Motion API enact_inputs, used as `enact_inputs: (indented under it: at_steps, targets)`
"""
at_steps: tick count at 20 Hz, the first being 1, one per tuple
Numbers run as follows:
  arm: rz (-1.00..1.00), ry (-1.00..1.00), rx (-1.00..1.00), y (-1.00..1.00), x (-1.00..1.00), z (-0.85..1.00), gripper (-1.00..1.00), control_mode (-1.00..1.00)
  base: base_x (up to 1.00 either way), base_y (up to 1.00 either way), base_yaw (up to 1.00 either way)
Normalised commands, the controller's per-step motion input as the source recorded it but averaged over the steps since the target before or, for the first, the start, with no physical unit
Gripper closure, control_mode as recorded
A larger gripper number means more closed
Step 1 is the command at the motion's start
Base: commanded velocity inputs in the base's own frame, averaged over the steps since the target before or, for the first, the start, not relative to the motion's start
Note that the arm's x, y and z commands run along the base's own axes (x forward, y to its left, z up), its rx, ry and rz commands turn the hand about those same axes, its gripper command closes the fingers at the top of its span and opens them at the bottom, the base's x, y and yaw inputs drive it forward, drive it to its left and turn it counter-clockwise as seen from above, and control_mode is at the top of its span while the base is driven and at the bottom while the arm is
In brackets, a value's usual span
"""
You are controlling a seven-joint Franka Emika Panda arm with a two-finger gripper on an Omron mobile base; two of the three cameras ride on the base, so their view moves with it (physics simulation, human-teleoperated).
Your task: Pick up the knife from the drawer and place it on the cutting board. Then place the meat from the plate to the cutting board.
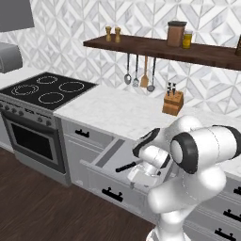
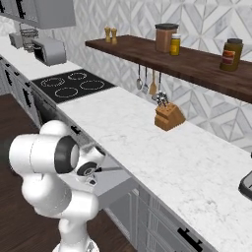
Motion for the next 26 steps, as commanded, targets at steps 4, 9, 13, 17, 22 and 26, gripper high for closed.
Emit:
enact_inputs:
  at_steps: [4,9,13,17,22,26]
  targets:
    - [0.0,0.0,-0.01,0.89,-0.53,0.46,-1.0,-1.0,0.0,0.0,0.0]
    - [0.0,0.0,0.0,0.2,0.03,0.94,-1.0,-1.0,0.0,0.0,0.0]
    - [-0.04,0.04,0.01,-0.27,0.84,0.72,-1.0,-1.0,0.0,0.0,0.0]
    - [-0.28,0.11,-0.09,-0.04,1.0,-0.25,-1.0,-1.0,0.0,0.0,0.0]
    - [-0.53,0.04,-0.27,0.3,1.0,-0.61,-1.0,-1.0,0.0,0.0,0.0]
    - [-0.49,0.08,-0.22,0.12,0.73,-0.39,-1.0,-1.0,0.0,0.0,0.0]
